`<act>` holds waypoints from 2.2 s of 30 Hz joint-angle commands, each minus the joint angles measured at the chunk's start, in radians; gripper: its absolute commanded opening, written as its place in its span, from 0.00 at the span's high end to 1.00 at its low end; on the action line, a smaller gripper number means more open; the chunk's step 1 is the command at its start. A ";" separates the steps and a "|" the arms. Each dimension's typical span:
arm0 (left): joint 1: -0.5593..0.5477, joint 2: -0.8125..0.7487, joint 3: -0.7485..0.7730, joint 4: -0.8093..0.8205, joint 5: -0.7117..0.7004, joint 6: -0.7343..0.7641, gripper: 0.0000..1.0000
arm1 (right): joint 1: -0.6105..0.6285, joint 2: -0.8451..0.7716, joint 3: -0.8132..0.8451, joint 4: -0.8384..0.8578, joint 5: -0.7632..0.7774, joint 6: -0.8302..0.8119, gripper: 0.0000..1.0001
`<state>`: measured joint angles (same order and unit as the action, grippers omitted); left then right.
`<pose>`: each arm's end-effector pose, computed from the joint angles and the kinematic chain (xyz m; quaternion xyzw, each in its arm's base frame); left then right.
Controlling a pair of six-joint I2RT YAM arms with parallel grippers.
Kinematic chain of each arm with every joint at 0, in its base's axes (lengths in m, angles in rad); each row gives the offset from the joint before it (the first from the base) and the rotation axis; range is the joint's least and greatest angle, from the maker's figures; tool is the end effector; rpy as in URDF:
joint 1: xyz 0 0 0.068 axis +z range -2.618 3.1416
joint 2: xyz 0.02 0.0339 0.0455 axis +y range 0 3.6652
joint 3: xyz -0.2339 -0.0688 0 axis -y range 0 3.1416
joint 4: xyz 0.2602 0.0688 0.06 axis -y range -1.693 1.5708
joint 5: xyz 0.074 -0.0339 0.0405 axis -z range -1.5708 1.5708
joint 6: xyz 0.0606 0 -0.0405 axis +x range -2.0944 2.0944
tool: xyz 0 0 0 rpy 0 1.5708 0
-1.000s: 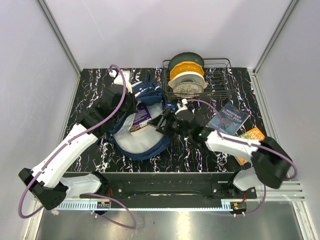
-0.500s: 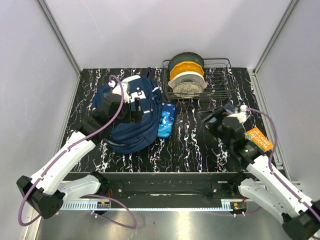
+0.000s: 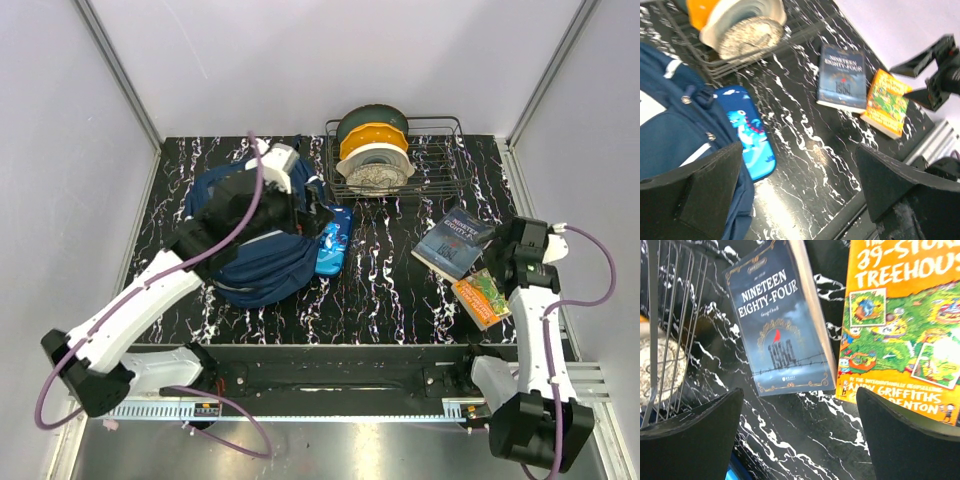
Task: Pack the student bag
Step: Adjust the book at the center of the board.
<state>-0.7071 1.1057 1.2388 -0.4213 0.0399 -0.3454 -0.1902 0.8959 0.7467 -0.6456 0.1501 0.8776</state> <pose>0.2220 -0.1929 0.3783 0.1558 0.7859 -0.3143 0.5092 0.2280 -0.0531 0.2212 0.4942 0.7802 0.0618 0.3786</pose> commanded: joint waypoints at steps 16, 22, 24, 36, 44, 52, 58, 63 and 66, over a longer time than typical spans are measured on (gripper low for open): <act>-0.104 0.350 0.114 0.179 0.199 -0.058 0.01 | -0.190 0.446 0.040 0.324 -0.276 -0.226 0.23; -0.103 0.321 0.071 0.203 0.198 -0.081 0.01 | -0.190 0.482 0.008 0.380 -0.241 -0.264 0.28; -0.104 0.321 0.070 0.204 0.202 -0.084 0.01 | -0.189 0.515 0.011 0.389 -0.265 -0.278 0.30; -0.104 0.290 0.053 0.190 0.192 -0.083 0.01 | -0.189 0.667 0.002 0.503 -0.368 -0.308 0.50; -0.104 0.293 0.051 0.185 0.187 -0.080 0.01 | -0.189 0.661 -0.032 0.501 -0.394 -0.321 0.83; -0.104 0.292 0.044 0.181 0.187 -0.076 0.01 | -0.189 0.638 -0.033 0.494 -0.441 -0.328 1.00; -0.103 0.302 0.042 0.181 0.163 -0.069 0.01 | -0.167 0.604 -0.030 0.451 -0.546 -0.354 1.00; -0.104 0.319 0.051 0.174 0.146 -0.061 0.01 | -0.069 0.568 -0.041 0.406 -0.557 -0.356 1.00; -0.104 0.338 0.060 0.165 0.134 -0.050 0.01 | -0.026 0.526 -0.064 0.394 -0.560 -0.341 1.00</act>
<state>-0.8104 1.4349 1.2819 -0.2844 0.2054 -0.4179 -0.2691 1.4963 0.7086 -0.2089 -0.3618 0.5438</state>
